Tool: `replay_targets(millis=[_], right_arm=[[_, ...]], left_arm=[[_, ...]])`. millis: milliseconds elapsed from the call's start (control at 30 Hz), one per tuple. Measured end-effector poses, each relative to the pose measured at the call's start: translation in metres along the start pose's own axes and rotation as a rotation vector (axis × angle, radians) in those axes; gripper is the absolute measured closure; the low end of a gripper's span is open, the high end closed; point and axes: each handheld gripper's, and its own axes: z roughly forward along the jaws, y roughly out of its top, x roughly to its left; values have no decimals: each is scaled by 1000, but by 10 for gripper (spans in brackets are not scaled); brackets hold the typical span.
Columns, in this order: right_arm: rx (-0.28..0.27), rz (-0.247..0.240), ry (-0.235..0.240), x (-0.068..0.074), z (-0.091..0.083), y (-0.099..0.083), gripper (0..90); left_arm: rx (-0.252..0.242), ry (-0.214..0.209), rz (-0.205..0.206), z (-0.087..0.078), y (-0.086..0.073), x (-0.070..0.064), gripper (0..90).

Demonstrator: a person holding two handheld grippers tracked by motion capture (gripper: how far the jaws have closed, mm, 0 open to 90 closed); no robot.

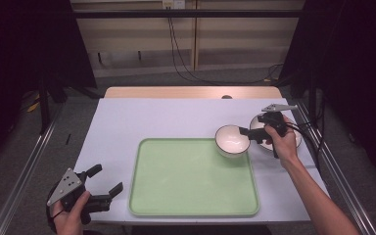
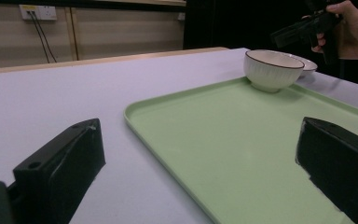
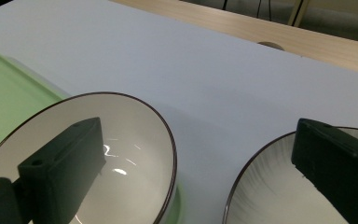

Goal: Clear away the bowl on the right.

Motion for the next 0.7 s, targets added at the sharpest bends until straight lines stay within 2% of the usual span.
replay_targets(millis=[133,367,600,700], right_arm=[[-36,-23,-54,7,-7,-6,17],[-57,-30,-56,10,-18,-12,18],[-63,-24,-94,8,-25,-25,29],[-86,-2,-91,6,-35,-32,29]], left_arm=[[-1,-10,-7,1,0,0,12],[-1,-4,-1,-1,0,0,12],[-1,-5,-6,0,0,0,12],[0,-3,-4,0,0,0,12]])
